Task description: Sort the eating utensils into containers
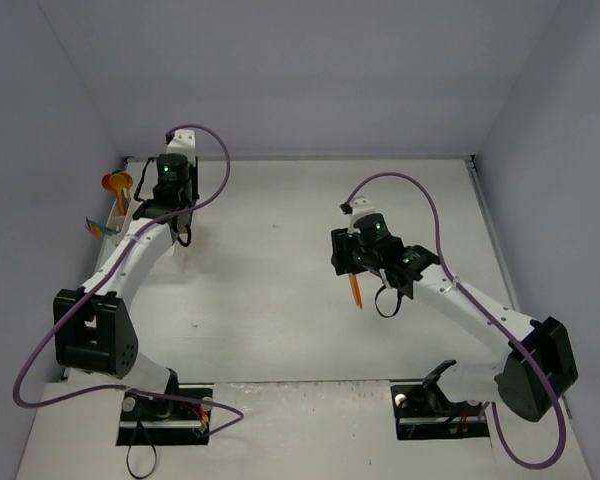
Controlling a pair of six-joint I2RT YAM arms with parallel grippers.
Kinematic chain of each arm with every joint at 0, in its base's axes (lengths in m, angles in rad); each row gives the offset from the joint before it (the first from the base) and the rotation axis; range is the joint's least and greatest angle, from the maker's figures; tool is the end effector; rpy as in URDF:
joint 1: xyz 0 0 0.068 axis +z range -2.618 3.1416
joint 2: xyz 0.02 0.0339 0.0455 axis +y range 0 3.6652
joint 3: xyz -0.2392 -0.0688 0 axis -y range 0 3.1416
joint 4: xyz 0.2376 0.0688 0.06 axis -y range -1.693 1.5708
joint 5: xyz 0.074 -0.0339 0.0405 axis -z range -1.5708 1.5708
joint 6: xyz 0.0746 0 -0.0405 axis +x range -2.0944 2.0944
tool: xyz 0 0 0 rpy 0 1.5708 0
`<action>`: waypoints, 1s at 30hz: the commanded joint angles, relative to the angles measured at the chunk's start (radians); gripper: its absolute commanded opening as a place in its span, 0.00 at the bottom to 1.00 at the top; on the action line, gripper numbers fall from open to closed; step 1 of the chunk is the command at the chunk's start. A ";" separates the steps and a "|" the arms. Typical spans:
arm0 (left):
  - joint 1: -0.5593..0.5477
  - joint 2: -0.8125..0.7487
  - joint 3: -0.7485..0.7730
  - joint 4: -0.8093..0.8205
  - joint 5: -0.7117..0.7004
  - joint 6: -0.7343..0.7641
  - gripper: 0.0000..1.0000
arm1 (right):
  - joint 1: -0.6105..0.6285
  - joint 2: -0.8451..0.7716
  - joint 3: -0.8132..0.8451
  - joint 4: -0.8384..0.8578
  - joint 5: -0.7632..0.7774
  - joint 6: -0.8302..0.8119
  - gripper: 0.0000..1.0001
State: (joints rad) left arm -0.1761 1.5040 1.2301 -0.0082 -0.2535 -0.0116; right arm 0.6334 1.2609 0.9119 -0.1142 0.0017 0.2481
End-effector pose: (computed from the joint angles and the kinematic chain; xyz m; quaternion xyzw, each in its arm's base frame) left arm 0.3867 -0.0498 0.3050 -0.0105 0.7966 0.0448 0.6027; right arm 0.2611 0.1915 0.2500 -0.1624 0.8349 0.2237 0.4760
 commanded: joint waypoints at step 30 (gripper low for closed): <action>-0.001 -0.407 0.038 -0.532 0.307 -0.329 0.48 | -0.047 0.387 0.035 -0.016 0.121 0.179 0.34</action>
State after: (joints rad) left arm -0.1764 1.1106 1.2599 -0.5534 0.0122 -0.3161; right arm 0.5971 1.6481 0.9084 -0.1374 0.0790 0.4045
